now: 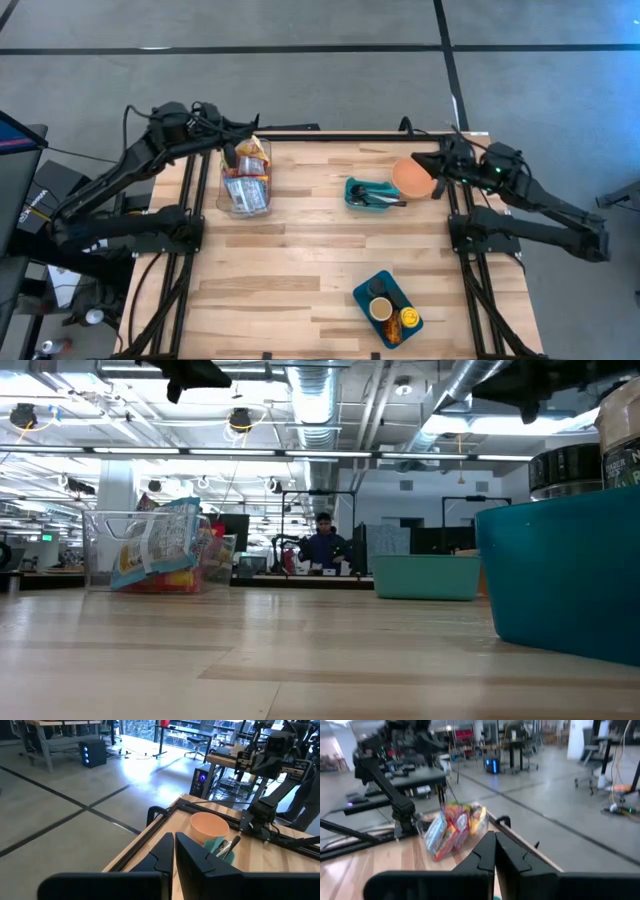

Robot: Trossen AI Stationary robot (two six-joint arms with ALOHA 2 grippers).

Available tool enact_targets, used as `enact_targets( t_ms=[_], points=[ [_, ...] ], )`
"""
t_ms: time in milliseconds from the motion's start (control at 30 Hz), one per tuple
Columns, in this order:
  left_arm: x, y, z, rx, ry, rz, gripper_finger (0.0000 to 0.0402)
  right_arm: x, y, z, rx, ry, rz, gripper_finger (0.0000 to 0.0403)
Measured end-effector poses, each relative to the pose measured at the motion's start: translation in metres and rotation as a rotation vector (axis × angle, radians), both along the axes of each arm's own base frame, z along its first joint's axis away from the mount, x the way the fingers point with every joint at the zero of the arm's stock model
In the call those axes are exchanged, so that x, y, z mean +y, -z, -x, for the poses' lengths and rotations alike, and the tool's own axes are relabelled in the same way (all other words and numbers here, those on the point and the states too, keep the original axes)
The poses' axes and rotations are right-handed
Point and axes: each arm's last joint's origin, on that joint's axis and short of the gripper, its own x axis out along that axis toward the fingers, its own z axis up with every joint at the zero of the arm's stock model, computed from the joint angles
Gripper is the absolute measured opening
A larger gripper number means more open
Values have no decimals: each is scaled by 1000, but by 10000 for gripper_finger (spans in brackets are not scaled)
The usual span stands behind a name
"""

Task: Pick & Place Food Item
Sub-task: Return to Home Position

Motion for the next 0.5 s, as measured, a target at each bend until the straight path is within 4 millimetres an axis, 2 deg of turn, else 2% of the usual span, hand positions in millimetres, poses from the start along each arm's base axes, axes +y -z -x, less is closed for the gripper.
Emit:
enact_targets(
  t_ms=[167, 500],
  points=[
    [-3, 2, 4, -23, 0, -18, 14, 7, 10, 15, -43, 0, 22, 0],
    [-23, 49, 30, -111, -8, -43, 14, 18, 34, 37, -127, -3, 41, 0]
  ],
)
